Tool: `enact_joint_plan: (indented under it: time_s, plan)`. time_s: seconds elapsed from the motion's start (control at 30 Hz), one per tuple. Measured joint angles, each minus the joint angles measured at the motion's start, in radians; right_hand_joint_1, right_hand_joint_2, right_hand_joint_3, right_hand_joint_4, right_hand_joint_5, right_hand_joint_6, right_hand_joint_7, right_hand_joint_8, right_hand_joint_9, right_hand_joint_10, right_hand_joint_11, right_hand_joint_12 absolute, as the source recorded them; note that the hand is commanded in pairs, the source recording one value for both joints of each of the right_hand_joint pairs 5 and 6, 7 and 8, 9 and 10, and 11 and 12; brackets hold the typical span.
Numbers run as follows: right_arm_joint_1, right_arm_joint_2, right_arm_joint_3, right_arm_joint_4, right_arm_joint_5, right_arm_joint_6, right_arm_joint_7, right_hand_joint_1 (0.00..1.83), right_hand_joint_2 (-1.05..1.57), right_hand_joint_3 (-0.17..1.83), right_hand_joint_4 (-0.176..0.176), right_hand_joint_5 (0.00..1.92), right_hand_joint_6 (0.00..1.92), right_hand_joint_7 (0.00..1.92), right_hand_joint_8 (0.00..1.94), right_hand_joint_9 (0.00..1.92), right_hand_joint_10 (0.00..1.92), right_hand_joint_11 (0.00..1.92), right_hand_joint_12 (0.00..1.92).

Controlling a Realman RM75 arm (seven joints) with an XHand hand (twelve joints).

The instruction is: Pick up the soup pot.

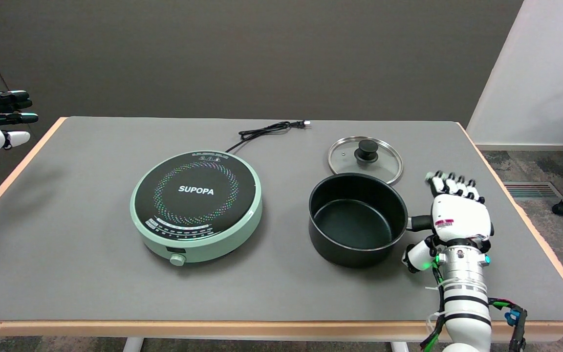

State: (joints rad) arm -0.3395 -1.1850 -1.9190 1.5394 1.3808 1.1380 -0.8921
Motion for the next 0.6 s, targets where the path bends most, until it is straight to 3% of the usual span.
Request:
enact_joint_plan:
  time_s: [0.13, 0.3, 0.53, 0.6]
  plan:
    - [0.001, 0.002, 0.002, -0.004, -0.006, -0.005, 0.0, 1.24, -0.32, 1.63, 0.041, 0.93, 0.93, 0.93, 0.93, 0.93, 0.93, 0.93, 0.93]
    - [0.002, 0.005, 0.008, -0.009, -0.015, -0.022, -0.001, 1.29, -0.07, 1.43, -0.01, 1.14, 1.14, 1.14, 1.14, 1.14, 1.14, 1.14, 1.14]
    - [0.004, 0.008, 0.023, -0.015, -0.026, -0.053, -0.001, 1.32, -0.06, 1.51, -0.02, 1.18, 1.18, 1.18, 1.18, 1.18, 1.18, 1.18, 1.18]
    - [0.005, 0.009, 0.026, -0.017, -0.028, -0.061, -0.001, 1.32, -0.09, 1.61, -0.016, 1.16, 1.16, 1.16, 1.16, 1.16, 1.16, 1.16, 1.16]
